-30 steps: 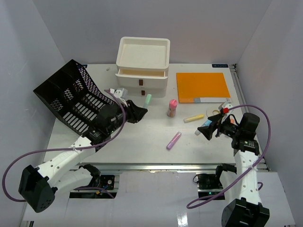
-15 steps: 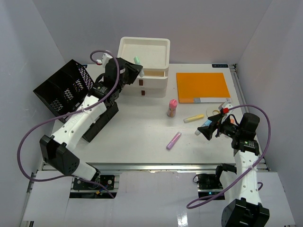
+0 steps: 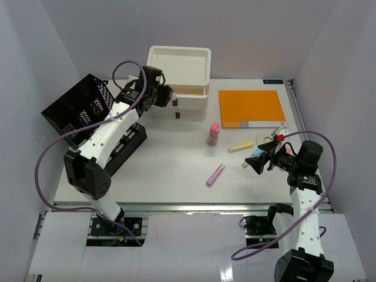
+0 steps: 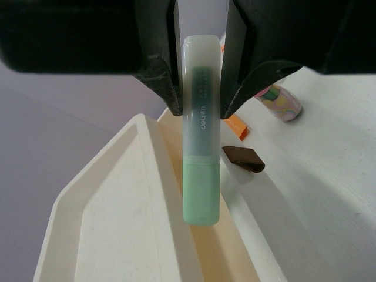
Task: Organize the desk
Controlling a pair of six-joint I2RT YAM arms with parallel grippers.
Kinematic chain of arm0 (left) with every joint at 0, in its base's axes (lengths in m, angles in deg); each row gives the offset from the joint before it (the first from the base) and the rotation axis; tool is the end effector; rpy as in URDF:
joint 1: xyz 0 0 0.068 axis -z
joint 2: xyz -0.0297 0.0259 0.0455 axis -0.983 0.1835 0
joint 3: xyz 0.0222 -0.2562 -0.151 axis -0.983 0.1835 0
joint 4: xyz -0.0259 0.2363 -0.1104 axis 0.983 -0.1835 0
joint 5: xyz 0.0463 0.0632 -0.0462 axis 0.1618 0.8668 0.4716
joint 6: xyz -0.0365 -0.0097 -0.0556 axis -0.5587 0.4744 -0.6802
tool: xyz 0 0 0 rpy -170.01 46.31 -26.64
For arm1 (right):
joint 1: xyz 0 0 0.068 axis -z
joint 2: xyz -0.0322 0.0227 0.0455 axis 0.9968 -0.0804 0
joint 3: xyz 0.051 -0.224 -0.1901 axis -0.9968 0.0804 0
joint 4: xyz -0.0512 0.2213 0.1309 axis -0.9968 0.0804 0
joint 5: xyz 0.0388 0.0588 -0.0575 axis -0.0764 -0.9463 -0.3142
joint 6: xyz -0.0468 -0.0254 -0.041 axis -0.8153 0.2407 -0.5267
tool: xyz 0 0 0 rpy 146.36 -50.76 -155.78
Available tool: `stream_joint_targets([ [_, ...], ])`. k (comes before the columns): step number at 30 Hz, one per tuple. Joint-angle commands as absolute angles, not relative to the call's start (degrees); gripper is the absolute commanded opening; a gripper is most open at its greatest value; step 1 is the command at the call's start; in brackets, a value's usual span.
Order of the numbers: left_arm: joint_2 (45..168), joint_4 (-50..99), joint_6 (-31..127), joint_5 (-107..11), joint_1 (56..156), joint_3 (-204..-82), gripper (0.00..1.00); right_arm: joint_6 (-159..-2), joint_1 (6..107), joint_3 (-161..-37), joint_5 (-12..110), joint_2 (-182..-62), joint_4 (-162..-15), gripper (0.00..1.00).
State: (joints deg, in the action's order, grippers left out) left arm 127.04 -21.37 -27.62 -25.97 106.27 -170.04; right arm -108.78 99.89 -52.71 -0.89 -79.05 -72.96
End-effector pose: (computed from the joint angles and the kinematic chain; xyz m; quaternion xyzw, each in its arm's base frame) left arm 0.3507 -0.1634 0.3951 -0.4943 0.7547 -0.2917 0.3177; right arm 0.1441 0.0092 0.2702 -0.3012 0.7239 0.2388 0.5729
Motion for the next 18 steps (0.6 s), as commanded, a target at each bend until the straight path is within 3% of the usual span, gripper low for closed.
stream_joint_targets([
  [1,128.65,-24.76,-31.83,-26.96,105.59,-173.19,0.0,-108.61,99.86,-53.8,-1.88,-78.03,-74.54,0.9],
  [14,135.45,-26.48,-31.49,-26.47,105.13,-181.53,0.01,-108.81,99.8,-53.76,-1.07,-77.86,-74.54,0.9],
  [16,136.19,-26.61,-31.07,-26.69,105.0,-182.22,0.08,-108.88,99.8,-53.79,-0.97,-77.89,-74.54,0.9],
  [17,136.51,-26.6,-30.87,-26.91,104.98,-182.52,0.16,-108.89,99.8,-53.75,-0.9,-77.94,-74.54,0.9],
  [18,136.65,-26.53,-30.72,-27.12,104.91,-182.59,0.3,-108.96,99.8,-53.82,-0.83,-77.94,-74.54,0.9],
])
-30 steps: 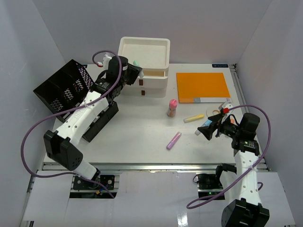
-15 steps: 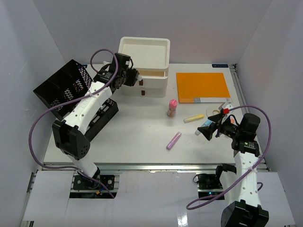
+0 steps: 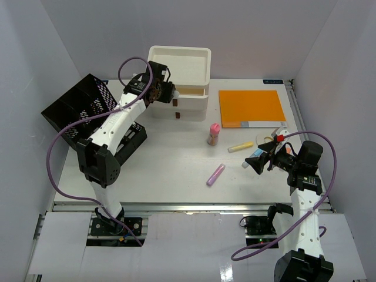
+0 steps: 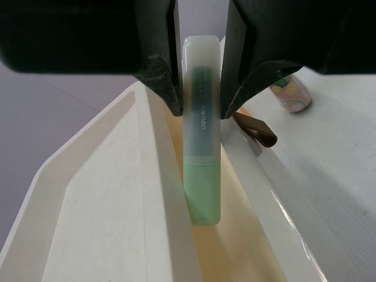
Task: Organize the desk
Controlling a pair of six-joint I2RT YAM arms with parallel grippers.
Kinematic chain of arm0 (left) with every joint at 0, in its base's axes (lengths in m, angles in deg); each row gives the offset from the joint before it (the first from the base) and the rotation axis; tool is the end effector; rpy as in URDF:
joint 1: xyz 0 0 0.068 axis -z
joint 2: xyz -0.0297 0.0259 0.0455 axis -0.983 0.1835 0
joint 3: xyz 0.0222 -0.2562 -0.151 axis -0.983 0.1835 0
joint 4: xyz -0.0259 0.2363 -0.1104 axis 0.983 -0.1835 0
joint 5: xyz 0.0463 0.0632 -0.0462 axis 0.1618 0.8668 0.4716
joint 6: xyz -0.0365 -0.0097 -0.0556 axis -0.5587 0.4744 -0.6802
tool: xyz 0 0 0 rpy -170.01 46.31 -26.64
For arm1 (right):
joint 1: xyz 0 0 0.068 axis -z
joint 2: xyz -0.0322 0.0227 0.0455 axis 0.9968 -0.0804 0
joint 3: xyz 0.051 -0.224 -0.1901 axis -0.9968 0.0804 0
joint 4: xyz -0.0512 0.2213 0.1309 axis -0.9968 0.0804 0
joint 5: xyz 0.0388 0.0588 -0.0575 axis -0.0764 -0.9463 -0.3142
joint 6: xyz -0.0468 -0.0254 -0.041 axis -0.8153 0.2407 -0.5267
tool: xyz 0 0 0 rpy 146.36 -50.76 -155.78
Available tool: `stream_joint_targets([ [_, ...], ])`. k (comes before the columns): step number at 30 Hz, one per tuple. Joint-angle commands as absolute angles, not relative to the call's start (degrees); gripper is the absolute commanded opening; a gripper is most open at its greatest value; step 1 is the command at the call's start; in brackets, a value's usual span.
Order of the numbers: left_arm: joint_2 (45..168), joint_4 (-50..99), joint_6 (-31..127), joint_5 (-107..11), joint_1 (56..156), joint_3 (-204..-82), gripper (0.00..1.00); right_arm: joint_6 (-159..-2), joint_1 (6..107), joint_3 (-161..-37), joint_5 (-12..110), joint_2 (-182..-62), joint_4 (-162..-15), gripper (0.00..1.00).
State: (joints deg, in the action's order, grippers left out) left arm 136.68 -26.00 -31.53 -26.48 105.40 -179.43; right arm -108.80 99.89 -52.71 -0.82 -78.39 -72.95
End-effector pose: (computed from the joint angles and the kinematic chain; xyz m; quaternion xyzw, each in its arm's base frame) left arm 0.3899 -0.1765 0.3772 -0.5294 0.7516 -0.2683 0.2879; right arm 0.1424 0.0096 0.2715 -0.3032 0.7213 0.2355 0.5765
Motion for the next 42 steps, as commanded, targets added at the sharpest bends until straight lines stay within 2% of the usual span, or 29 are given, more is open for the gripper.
stream_joint_targets([
  [1,136.65,-26.32,-30.52,-27.33,104.91,-182.59,0.37,-108.97,99.8,-53.75,-0.83,-77.94,-74.54,0.9],
  [3,136.26,-25.61,-29.88,-27.59,104.91,-182.02,0.55,-108.99,99.8,-53.79,-0.74,-78.03,-74.6,0.9],
  [6,135.29,-24.02,-28.58,-28.11,104.91,-181.35,0.67,-109.06,99.8,-53.65,-0.74,-78.14,-74.62,0.9],
  [13,133.82,-23.39,-23.85,-28.91,104.91,-181.84,0.71,-109.41,99.81,-53.55,-0.48,-78.65,-74.54,0.9],
  [18,131.59,-21.05,-11.39,-31.04,104.91,-181.29,0.71,-110.4,99.8,-53.38,-0.96,-78.91,-74.07,0.9],
  [22,122.24,-10.3,9.3,-34.53,104.91,-167.04,0.69,-115.56,99.72,-53.21,-3.86,-78.57,-71.67,0.9],
  [25,108.54,9.8,25.2,-42.4,104.91,-147.24,0.7,-122.84,99.09,-52.51,-9.07,-77.51,-68.49,0.93],
  [30,89.5,20.67,37.51,-45.96,104.56,-124.41,0.81,-135.34,95.02,-55.29,-6.85,-77.84,-64.64,0.93],
  [34,84.27,21.35,41.12,-49.25,104.21,-112.41,0.87,-145.61,90.17,-63.89,-3.61,-84.35,-58.53,0.91],
  [40,84.23,18.76,44.54,-54.96,104.12,-107.03,0.91,-182.11,80.26,-74.7,1.73,-101.13,-31.04,0.94],
  [42,83.61,16.0,45.96,-53.32,104.12,-106.62,0.91,-192.05,76.14,-75.4,4.32,-105.6,-28.93,0.97],
])
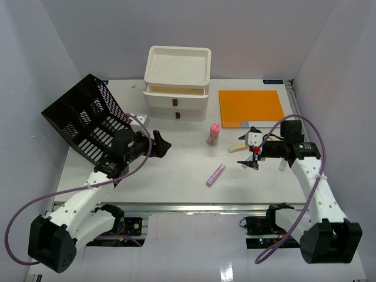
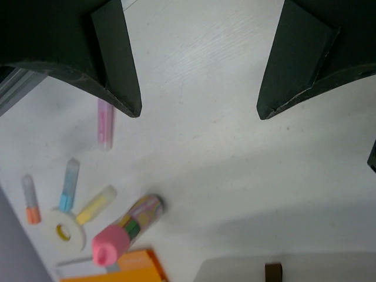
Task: Organize the desk
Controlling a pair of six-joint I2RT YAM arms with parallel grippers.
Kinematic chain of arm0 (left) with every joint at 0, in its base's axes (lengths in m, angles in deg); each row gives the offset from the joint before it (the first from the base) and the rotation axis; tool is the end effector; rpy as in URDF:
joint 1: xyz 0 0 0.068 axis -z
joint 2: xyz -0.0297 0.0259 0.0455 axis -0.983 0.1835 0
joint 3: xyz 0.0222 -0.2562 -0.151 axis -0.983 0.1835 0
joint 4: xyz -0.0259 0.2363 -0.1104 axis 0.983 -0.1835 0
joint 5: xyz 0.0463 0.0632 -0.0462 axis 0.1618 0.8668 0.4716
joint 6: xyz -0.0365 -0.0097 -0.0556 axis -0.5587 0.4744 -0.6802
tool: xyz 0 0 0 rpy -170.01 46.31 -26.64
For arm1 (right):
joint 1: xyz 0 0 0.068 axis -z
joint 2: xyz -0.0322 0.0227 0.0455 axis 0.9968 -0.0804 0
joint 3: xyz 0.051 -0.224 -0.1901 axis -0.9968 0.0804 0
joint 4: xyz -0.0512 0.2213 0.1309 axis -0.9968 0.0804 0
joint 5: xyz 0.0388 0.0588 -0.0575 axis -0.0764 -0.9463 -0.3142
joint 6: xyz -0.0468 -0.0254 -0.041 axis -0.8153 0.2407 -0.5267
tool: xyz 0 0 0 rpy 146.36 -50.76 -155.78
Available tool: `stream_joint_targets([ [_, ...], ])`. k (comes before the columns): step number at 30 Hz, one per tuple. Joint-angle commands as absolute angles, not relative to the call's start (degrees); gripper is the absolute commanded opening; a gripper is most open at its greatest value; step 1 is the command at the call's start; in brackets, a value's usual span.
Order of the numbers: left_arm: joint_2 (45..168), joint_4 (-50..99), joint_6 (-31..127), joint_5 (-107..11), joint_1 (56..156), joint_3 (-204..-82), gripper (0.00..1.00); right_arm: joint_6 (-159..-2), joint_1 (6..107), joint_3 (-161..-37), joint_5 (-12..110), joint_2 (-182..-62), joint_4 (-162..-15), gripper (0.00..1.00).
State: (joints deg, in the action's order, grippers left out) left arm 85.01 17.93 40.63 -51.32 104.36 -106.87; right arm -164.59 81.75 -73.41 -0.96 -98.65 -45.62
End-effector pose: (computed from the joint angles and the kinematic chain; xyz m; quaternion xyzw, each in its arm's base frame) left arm 0.1926 -0.1017 0.2819 0.1020 0.8207 -0.2858 0.4841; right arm 0.1779 0.0565 0.3045 -0.6580 0.5273 0.1878 0.5037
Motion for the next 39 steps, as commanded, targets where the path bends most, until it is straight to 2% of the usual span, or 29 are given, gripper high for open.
stream_joint_targets([
  [1,83.15,14.68,46.42,-51.9,104.12,-106.57,0.91,-192.86,74.4,-75.36,5.95,-106.88,-29.43,0.98],
  [7,77.77,13.02,46.88,-47.22,104.12,-105.78,0.94,-184.59,58.93,-71.5,15.18,-113.74,-42.19,1.0],
  [9,76.75,12.77,46.8,-45.21,104.12,-105.69,0.94,-185.15,56.72,-71.49,17.12,-116.44,-44.15,0.95],
  [18,73.54,12.49,46.62,-41.84,104.12,-105.7,0.95,-182.32,52.49,-76.35,23.14,-130.28,-48.52,0.84],
  [25,72.64,12.65,46.36,-42.54,104.12,-105.52,0.95,-179.2,50.89,-79.52,24.73,-135.36,-49.47,0.76],
  [34,71.52,12.6,46.09,-42.33,104.12,-105.26,0.96,-178.95,49.37,-78.77,29.4,-137.71,-47.74,0.47],
  [39,71.27,12.67,45.83,-42.16,104.12,-105.25,0.96,-176.57,48.74,-78.95,28.8,-136.84,-46.86,0.19],
])
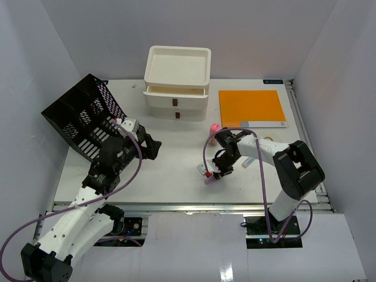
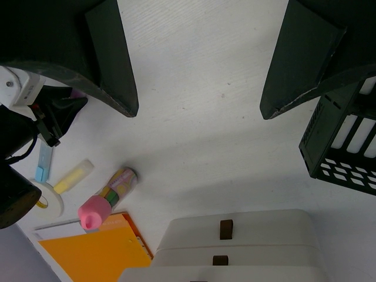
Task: Organize the desk
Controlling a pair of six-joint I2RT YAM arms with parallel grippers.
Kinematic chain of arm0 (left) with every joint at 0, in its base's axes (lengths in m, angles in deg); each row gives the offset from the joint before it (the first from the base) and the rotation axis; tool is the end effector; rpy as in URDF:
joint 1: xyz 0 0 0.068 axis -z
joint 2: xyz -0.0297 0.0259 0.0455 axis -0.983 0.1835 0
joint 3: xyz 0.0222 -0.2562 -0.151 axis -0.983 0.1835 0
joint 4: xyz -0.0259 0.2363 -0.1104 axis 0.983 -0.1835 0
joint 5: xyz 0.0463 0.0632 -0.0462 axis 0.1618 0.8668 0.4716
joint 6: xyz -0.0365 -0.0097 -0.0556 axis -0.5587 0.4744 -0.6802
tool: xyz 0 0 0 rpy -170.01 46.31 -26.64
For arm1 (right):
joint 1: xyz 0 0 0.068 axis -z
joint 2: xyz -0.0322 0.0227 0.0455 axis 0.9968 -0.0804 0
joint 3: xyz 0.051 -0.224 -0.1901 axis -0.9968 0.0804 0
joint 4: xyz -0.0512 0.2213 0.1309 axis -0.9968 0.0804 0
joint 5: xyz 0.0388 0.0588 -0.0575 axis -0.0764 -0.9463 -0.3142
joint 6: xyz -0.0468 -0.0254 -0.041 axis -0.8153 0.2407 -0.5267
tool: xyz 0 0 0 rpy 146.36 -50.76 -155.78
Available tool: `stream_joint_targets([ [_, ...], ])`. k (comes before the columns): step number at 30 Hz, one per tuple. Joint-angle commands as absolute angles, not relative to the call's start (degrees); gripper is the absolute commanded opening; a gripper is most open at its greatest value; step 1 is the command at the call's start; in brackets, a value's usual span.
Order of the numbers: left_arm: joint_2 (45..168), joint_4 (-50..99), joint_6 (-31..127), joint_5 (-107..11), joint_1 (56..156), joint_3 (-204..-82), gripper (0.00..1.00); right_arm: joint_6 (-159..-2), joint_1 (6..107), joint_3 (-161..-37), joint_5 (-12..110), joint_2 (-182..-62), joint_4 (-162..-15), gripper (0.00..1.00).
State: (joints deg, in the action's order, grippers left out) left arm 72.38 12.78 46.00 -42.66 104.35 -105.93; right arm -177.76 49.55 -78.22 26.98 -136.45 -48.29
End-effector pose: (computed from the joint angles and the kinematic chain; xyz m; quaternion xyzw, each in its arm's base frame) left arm 0.1571 -0.0763 0.3035 0.0966 0.7902 -0.2190 0.5642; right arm 0.2204 0.1915 0.1677 -0.8690 0.4197 0.1919 0.1785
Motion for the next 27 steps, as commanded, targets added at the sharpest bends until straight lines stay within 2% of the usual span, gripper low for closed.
stream_joint_targets([
  [1,71.07,12.67,45.83,-41.9,104.12,-105.18,0.96,-175.35,48.29,-79.28,28.41,-136.07,-46.48,0.17],
  [5,70.51,12.75,45.23,-41.48,104.12,-105.0,0.96,-163.51,46.09,-88.95,23.71,-133.46,-42.05,0.1],
  [8,70.21,12.68,45.13,-40.72,104.12,-104.98,0.96,-153.68,45.58,-102.22,21.06,-132.73,-41.78,0.08],
  [13,70.21,12.76,45.22,-38.57,104.12,-104.89,0.96,-136.41,45.57,-118.7,30.04,-137.27,-50.45,0.08],
  [19,71.28,12.67,45.48,-38.29,104.12,-104.9,0.96,-129.07,45.61,-134.99,39.63,-145.84,-60.32,0.08],
  [27,72.59,12.55,45.7,-37.94,104.12,-105.07,0.96,-131.01,45.61,-141.92,52.49,-155.61,-70.37,0.08],
])
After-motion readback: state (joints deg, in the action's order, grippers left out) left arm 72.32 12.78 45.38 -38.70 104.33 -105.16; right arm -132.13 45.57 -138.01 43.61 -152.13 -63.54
